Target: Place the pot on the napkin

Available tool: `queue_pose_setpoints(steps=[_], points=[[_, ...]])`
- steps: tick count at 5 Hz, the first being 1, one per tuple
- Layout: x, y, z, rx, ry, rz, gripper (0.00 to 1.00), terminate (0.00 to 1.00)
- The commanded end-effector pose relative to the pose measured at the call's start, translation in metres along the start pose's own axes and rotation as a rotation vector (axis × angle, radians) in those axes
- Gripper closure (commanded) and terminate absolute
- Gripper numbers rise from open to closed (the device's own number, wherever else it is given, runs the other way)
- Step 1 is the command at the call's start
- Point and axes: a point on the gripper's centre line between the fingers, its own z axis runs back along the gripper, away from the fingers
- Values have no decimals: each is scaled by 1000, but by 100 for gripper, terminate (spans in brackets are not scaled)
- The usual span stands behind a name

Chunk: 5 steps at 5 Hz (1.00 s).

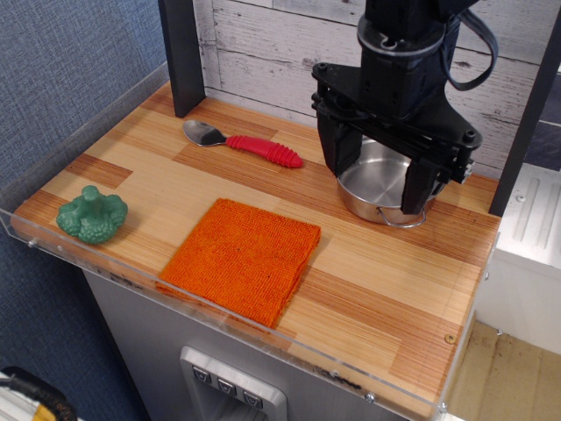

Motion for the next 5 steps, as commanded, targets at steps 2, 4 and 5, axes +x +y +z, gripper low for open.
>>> queue_pose_setpoints(steps=[2,4,5], points=[[7,19,-7,13,0,73,0,0],[34,67,-22,62,-17,216,0,0],[47,89,-40,56,-46,308,0,0]])
